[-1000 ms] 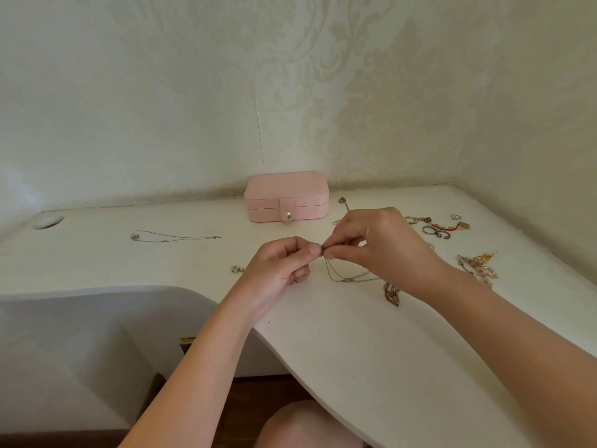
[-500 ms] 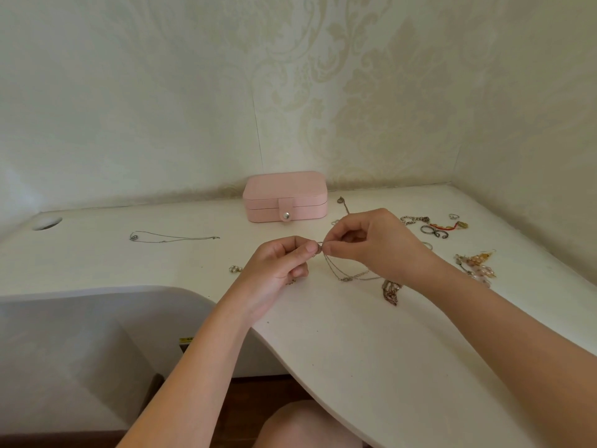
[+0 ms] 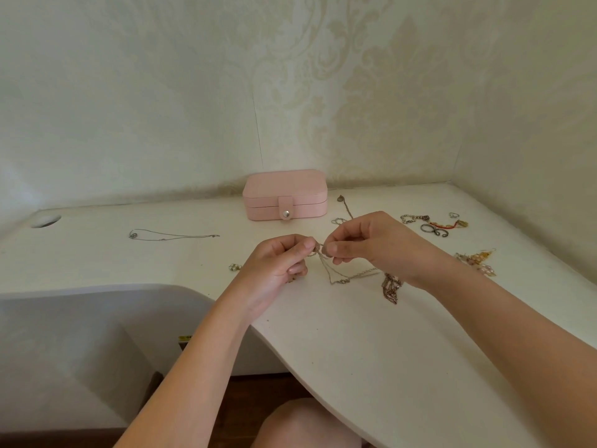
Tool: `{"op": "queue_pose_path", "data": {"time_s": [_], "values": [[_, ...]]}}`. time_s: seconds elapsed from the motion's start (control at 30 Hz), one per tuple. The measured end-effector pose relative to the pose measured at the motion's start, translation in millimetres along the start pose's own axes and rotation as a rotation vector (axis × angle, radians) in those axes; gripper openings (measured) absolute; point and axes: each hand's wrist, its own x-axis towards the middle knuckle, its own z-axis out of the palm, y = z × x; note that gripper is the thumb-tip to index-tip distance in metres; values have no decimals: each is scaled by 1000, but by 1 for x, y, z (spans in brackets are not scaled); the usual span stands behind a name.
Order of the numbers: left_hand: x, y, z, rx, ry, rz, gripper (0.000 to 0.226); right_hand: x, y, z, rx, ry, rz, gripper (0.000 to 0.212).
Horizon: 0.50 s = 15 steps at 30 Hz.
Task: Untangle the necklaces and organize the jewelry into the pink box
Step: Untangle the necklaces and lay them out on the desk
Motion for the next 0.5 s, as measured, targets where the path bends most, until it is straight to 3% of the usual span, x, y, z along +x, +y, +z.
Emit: {"op": "queue_pose_path", "data": {"time_s": [0.1, 0.3, 0.5], "values": [[1, -1, 0, -25, 14, 1, 21, 1, 0, -1, -237, 121, -68, 13], [4, -5, -1, -47, 11, 18, 19, -1, -1, 3, -370, 167, -234, 30], [4, -5, -2, -34, -4, 21, 26, -2, -3, 5, -448, 209, -258, 27]]}}
